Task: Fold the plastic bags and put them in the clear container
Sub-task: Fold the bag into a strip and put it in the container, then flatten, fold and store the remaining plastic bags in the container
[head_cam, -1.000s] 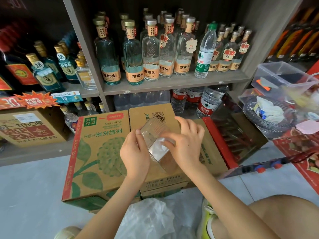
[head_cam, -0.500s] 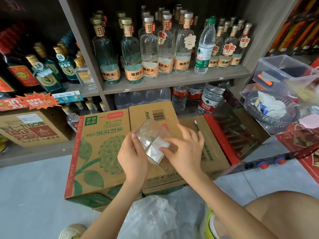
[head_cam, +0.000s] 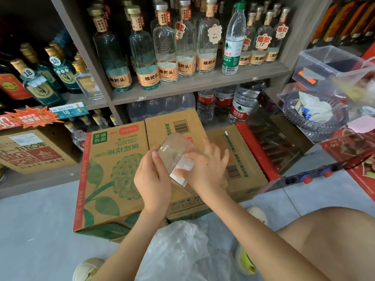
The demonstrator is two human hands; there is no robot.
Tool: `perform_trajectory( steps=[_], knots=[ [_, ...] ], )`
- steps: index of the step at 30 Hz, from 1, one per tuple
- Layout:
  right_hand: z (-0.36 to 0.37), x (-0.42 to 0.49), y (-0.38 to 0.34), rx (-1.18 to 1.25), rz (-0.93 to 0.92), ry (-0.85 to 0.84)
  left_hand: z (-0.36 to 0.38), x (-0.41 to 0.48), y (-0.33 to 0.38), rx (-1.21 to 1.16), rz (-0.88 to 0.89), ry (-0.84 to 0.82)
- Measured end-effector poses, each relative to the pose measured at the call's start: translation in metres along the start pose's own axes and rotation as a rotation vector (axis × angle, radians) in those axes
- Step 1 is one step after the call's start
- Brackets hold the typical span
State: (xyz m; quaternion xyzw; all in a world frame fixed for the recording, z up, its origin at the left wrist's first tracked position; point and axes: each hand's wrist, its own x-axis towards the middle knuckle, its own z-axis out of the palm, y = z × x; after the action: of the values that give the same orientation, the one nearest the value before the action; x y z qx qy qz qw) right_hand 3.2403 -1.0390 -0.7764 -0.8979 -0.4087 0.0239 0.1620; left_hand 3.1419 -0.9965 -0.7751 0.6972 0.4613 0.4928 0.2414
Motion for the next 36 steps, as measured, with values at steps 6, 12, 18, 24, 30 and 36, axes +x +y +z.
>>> perform_trajectory(
  steps=[6,12,18,24,30,36],
  knots=[
    [0.000,-0.015,0.002,0.064,-0.061,0.135,0.002,-0.002,-0.003,0.021,-0.048,-0.004],
    [0.002,0.009,-0.007,-0.025,0.033,-0.163,0.000,-0.002,-0.002,0.082,0.053,0.025],
    [-0.002,0.013,-0.005,0.041,-0.016,-0.176,0.007,0.008,-0.009,0.100,0.017,0.045],
    [-0.004,0.004,0.042,0.636,-0.110,-0.017,0.017,0.024,-0.013,0.058,-0.097,0.051],
    [0.015,0.015,0.061,0.577,-0.200,-0.268,0.044,0.062,-0.023,-0.005,-0.255,-0.109],
    [0.030,0.043,0.049,0.558,-0.182,-0.055,0.069,0.099,-0.032,-0.256,-0.448,-0.370]
  ],
)
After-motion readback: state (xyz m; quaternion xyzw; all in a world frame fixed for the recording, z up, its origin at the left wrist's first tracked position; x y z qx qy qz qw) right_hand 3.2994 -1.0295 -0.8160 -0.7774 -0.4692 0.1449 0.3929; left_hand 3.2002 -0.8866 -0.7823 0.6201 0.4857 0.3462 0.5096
